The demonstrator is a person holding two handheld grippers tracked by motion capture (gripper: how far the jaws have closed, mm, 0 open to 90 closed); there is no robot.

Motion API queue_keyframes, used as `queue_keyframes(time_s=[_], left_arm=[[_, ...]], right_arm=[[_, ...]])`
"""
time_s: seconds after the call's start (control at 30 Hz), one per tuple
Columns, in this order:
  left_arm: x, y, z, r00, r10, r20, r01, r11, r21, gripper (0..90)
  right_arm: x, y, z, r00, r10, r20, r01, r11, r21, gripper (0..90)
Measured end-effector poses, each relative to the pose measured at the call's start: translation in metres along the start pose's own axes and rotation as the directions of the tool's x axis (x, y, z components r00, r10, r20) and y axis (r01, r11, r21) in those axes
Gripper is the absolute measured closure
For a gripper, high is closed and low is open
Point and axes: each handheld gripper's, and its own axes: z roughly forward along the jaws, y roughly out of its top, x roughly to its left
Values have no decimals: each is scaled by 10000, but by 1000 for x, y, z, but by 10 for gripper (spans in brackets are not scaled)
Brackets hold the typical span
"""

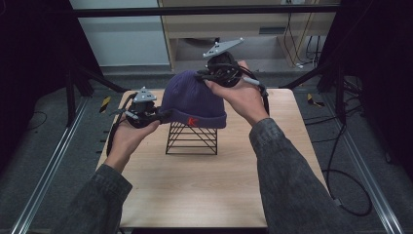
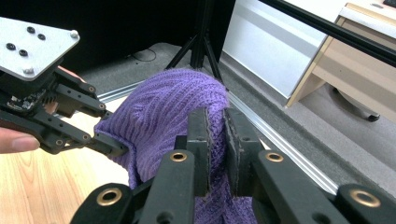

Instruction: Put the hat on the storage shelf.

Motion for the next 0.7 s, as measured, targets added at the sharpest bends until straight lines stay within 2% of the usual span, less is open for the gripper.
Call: queue_keyframes(time_s=[0.53,0.7], left_arm=[[1,-5,1,9999,-88,-93,88,10000,-1,698],[2,-11,4,9998,-98,-175,101,9998,155,698]], right_arm=[[2,-3,2,10000,-2,-85,3,10000,81,812],[4,-7,6,9998,21,-199,-18,9999,163,809]])
